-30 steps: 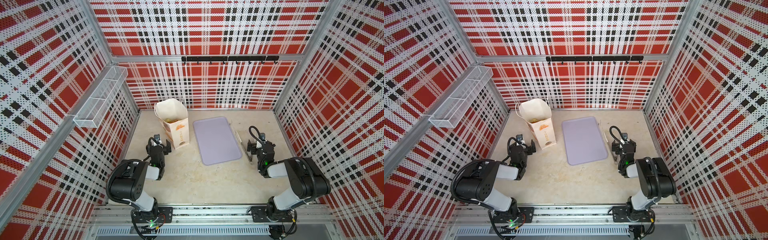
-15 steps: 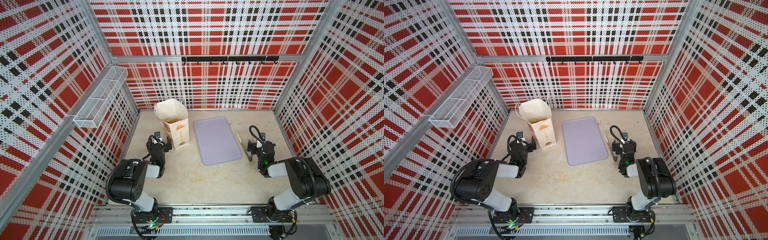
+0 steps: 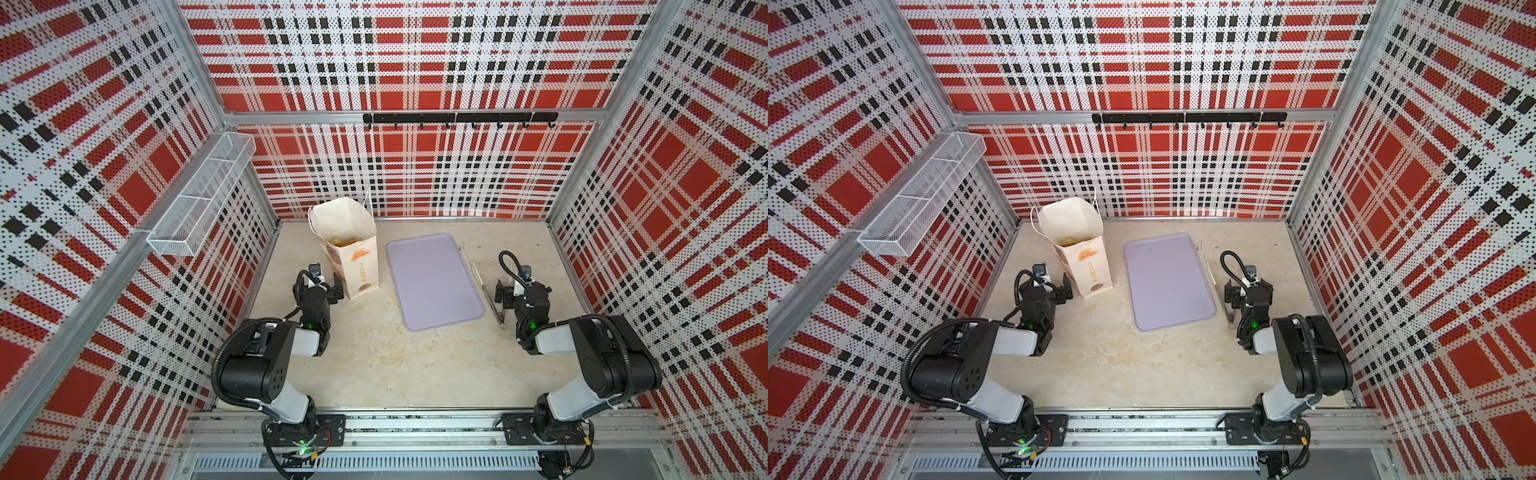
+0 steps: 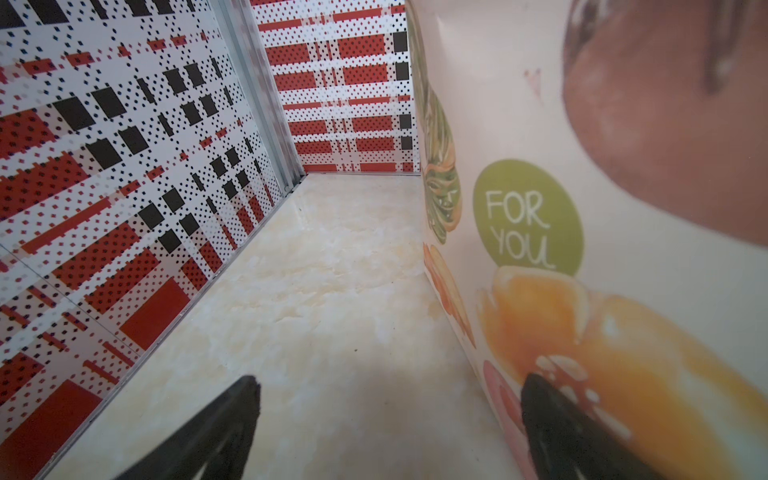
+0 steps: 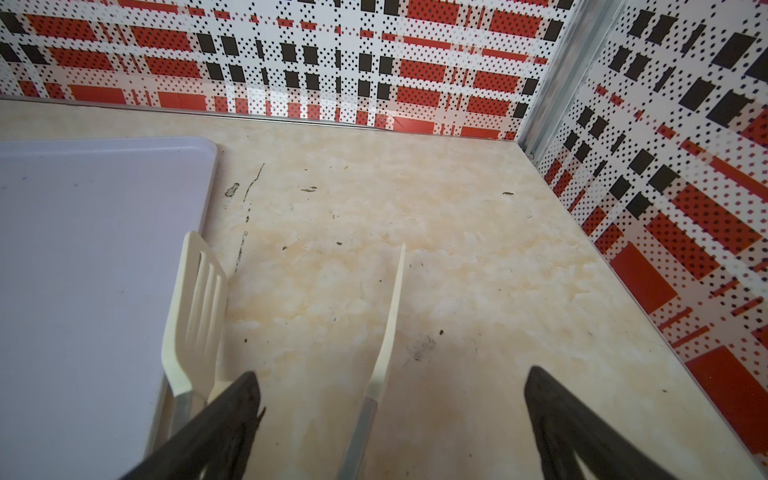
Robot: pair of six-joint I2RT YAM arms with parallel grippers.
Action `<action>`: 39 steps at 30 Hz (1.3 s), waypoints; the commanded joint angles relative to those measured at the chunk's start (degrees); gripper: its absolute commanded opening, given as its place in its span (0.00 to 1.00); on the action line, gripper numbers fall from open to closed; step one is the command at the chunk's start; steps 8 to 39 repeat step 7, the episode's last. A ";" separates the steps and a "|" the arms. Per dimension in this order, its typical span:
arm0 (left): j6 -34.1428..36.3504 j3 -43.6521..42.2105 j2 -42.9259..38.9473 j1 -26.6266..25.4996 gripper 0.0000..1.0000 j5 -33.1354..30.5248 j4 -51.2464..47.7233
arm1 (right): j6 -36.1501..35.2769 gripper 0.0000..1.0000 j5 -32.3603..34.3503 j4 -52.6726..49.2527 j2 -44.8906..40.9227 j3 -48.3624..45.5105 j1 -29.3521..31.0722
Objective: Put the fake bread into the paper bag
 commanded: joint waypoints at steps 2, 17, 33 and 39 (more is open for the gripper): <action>0.53 0.28 0.35 -0.14 1.00 -0.29 0.18 | 0.34 1.00 -0.17 2.34 0.08 1.14 -0.22; 0.53 0.21 0.27 -0.15 0.99 -0.31 0.09 | 0.30 1.00 -0.14 2.28 0.05 1.14 -0.21; 0.53 0.21 0.27 -0.15 0.99 -0.31 0.09 | 0.30 1.00 -0.14 2.28 0.05 1.14 -0.21; 0.53 0.21 0.27 -0.15 0.99 -0.31 0.09 | 0.30 1.00 -0.14 2.28 0.05 1.14 -0.21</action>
